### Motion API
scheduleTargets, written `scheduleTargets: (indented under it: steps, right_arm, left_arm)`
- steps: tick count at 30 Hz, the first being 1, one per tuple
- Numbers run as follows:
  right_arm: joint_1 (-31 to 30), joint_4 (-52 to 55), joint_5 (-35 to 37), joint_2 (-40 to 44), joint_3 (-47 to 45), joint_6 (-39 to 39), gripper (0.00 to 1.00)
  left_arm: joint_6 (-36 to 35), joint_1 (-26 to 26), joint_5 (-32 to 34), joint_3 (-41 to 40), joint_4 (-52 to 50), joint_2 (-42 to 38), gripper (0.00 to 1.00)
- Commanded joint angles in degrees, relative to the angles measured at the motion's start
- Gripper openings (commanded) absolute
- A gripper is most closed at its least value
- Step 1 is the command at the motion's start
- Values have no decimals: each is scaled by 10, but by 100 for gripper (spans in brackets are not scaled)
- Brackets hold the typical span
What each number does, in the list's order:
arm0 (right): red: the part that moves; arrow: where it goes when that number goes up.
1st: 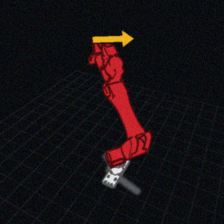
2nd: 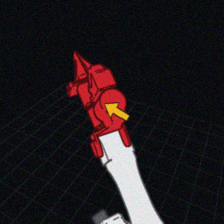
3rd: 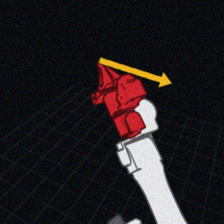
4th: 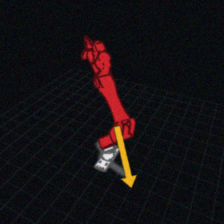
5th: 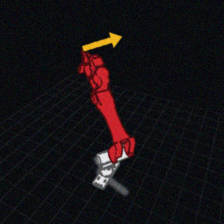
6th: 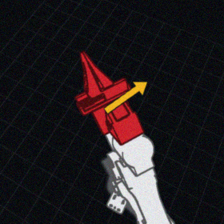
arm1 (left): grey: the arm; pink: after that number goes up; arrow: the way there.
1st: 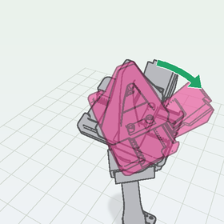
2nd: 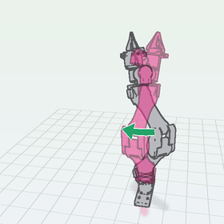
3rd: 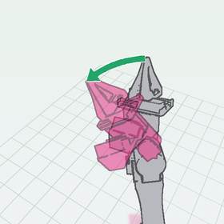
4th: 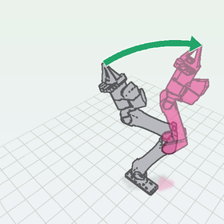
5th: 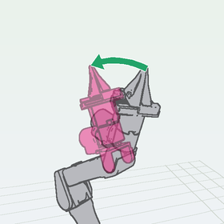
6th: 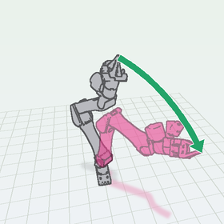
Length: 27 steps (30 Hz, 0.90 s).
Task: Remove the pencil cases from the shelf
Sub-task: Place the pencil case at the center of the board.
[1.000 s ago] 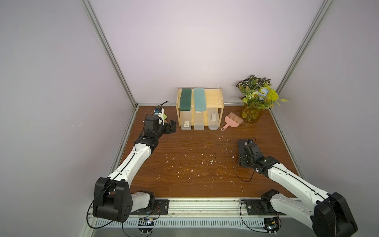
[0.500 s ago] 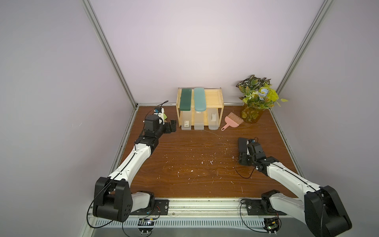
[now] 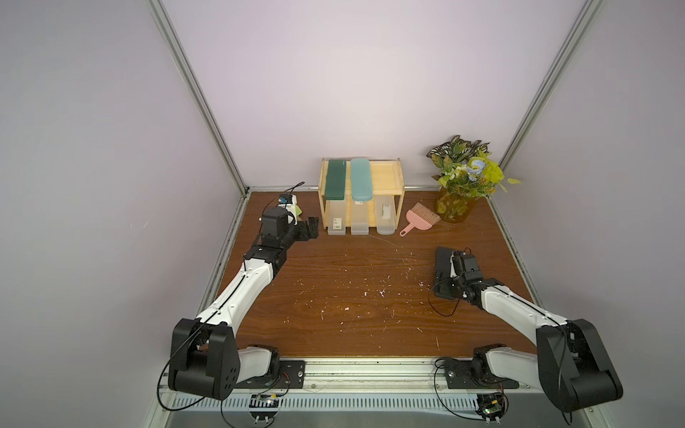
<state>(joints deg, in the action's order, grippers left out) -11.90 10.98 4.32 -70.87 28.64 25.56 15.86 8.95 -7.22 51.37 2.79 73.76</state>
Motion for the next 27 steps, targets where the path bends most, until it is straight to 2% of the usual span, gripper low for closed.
scheduleTargets:
  steps: [1, 7, 20, 27]
  right_arm:
    - [2, 52, 14, -3, 24, -3, 99]
    - [2, 72, 36, -33, 74, -23, 99]
    - [5, 78, 33, -196, 198, -58, 99]
    - [5, 83, 30, -208, 209, -65, 85]
  left_arm:
    - [-6, 4, 6, -1, 8, 9, 99]
    - [-4, 5, 3, 0, 9, 11, 99]
    - [-12, 4, 12, 2, 2, 6, 99]
    - [-14, 5, 18, 1, 0, 6, 99]
